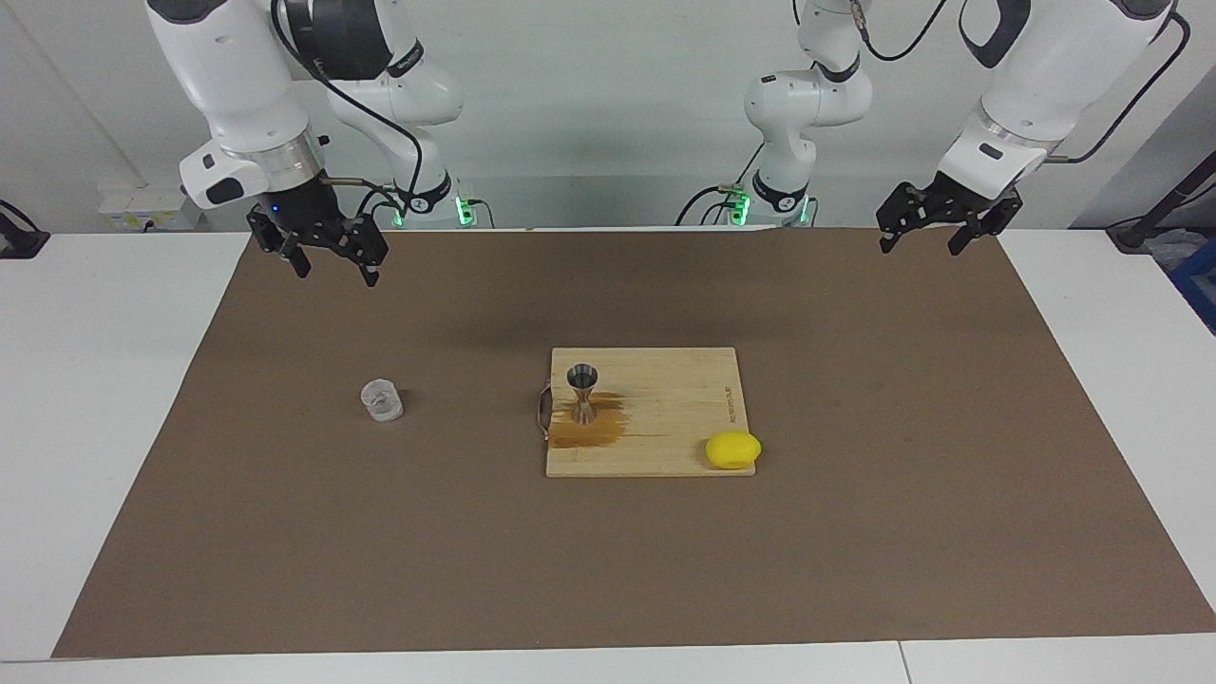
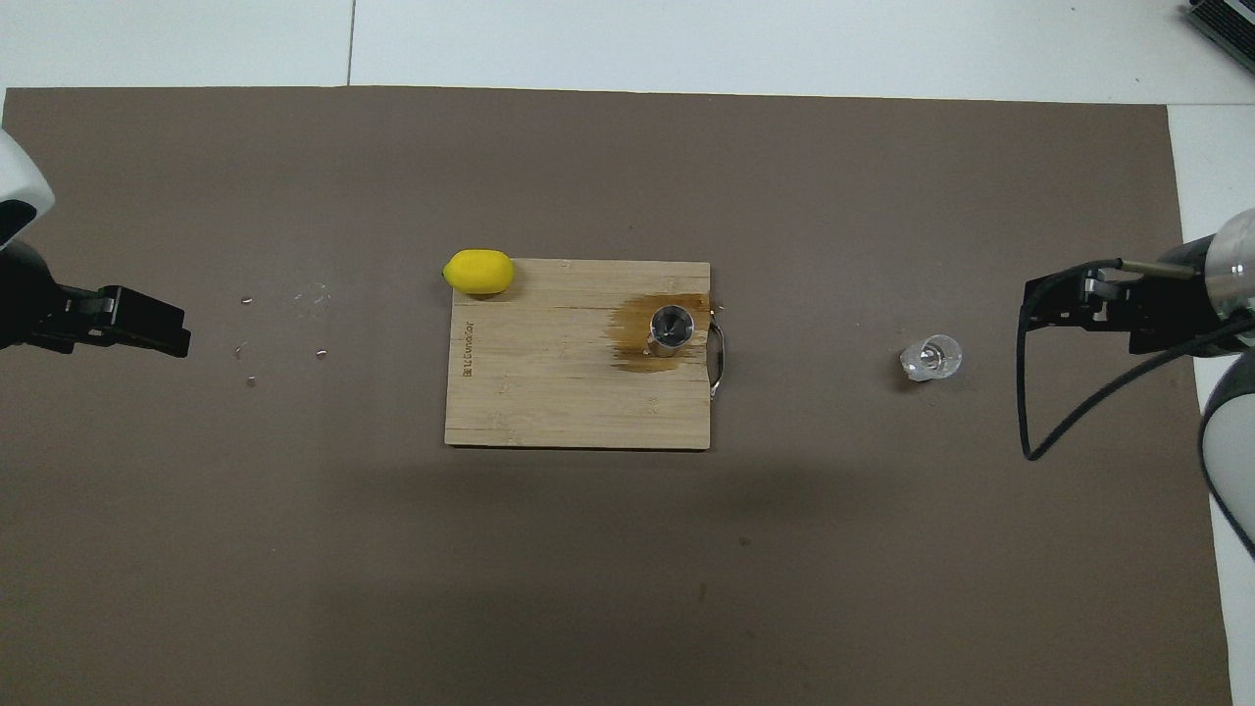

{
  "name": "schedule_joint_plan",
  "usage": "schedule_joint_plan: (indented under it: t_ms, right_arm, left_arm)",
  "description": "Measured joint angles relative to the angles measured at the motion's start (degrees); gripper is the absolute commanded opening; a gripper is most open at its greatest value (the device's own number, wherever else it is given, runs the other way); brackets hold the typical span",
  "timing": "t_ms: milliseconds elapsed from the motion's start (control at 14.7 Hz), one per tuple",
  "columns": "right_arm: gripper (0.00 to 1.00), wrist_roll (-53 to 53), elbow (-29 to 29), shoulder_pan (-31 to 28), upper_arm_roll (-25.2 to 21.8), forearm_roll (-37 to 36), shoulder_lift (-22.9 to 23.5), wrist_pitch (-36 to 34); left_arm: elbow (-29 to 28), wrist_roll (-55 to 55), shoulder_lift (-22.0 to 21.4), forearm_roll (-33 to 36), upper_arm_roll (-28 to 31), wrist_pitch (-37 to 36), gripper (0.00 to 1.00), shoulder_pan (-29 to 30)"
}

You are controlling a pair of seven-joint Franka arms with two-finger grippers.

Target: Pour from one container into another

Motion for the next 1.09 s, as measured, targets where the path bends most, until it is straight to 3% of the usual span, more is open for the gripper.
schedule_joint_plan:
  t_ms: [1087]
  right_arm:
    - [1.00, -2.8, 0.9, -0.1, 0.0, -1.1, 1.7, -2.8]
  left_arm:
    - [0.0, 0.0, 0.0, 0.0, 0.0, 0.0, 1.00, 0.0]
